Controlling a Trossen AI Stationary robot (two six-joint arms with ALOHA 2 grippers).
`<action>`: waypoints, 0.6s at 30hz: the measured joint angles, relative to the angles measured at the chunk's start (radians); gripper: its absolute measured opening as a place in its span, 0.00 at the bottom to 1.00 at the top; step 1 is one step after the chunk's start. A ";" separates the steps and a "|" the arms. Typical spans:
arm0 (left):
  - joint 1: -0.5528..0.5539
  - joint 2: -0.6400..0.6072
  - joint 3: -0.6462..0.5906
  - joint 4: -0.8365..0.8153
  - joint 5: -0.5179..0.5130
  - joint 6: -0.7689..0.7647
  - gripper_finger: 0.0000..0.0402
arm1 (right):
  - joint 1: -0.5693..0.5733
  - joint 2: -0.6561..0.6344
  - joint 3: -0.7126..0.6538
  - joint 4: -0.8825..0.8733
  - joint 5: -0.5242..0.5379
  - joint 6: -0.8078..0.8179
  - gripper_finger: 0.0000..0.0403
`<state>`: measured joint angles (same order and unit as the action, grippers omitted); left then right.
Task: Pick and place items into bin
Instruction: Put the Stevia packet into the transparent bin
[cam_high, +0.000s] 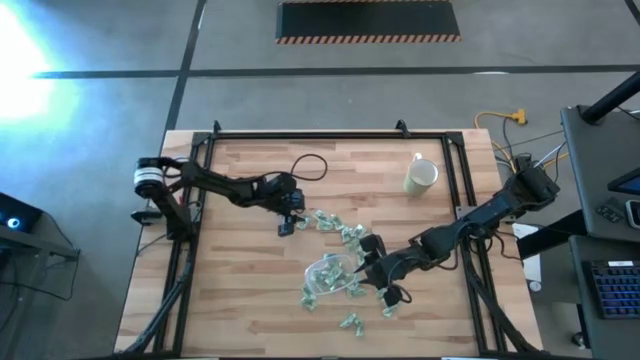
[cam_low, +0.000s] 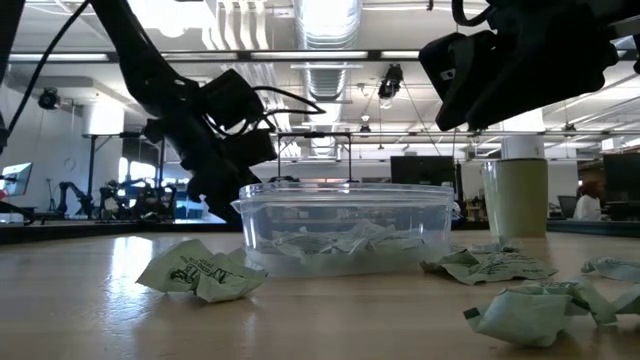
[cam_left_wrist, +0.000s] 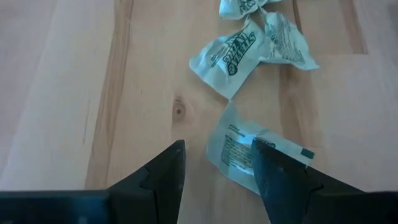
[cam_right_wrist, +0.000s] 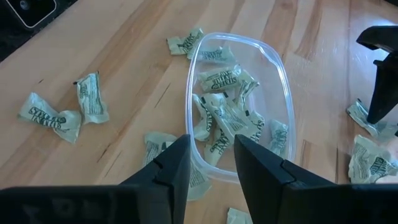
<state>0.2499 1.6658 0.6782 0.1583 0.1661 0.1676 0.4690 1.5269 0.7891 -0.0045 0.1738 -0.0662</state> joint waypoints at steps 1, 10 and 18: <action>0.000 0.002 0.002 0.002 0.000 0.002 0.41 | 0.000 0.000 0.000 0.000 0.000 0.002 0.28; 0.000 0.003 0.001 0.000 0.000 0.014 0.34 | 0.000 0.000 0.000 -0.001 0.000 0.007 0.27; -0.001 0.001 -0.001 -0.004 0.000 0.053 0.06 | 0.000 0.000 0.000 -0.006 0.000 0.007 0.27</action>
<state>0.2489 1.6672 0.6769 0.1539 0.1658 0.2204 0.4690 1.5269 0.7891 -0.0102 0.1738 -0.0589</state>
